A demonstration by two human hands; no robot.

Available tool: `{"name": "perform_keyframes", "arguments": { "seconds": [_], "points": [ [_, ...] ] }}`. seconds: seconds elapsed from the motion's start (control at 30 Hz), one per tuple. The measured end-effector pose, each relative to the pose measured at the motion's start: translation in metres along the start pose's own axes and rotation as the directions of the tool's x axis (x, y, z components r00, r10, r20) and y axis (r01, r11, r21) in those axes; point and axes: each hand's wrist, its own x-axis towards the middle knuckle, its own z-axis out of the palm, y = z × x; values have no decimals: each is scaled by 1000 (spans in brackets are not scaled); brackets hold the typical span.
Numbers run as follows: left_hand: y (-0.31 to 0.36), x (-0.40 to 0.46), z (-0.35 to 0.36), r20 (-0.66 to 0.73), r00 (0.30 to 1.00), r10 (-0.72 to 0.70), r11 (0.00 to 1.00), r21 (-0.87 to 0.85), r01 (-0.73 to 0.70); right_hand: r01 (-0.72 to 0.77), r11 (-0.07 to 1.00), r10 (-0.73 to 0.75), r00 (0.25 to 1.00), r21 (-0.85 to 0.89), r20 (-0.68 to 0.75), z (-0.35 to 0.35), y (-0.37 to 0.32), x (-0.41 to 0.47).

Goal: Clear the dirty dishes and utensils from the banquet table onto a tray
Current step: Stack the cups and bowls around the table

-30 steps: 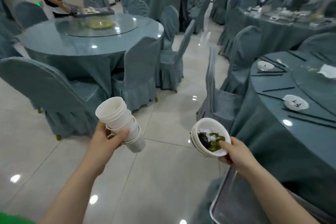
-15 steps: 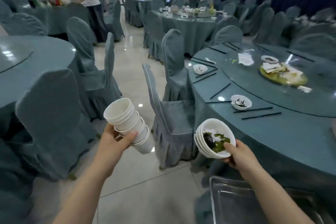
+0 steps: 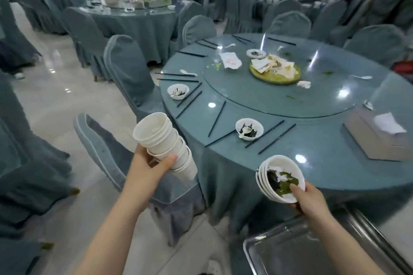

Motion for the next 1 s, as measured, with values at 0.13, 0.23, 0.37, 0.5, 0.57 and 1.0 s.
{"name": "perform_keyframes", "arguments": {
  "seconds": [0.13,0.23,0.37,0.5,0.57,1.0],
  "points": [
    [-14,68,27,53,997,-47,999,13,46,-66,996,78,980,67,-182,9,5,66],
    [-19,120,48,73,995,-64,998,11,63,-80,995,95,956,62,-278,15,-4,122],
    [-24,172,70,128,989,-74,997,36,70,-174,981,192,922,82,-336,20,-11,171],
    [-35,225,90,185,980,-71,997,38,65,-235,966,257,896,105,-362,22,-13,204],
    [-44,247,99,215,974,-75,997,18,73,-289,953,301,891,86,-341,22,-14,210],
    [-80,333,117,373,908,-191,974,-42,222,32,847,-146,974,-530,-173,109,-97,190]
  ]
}}
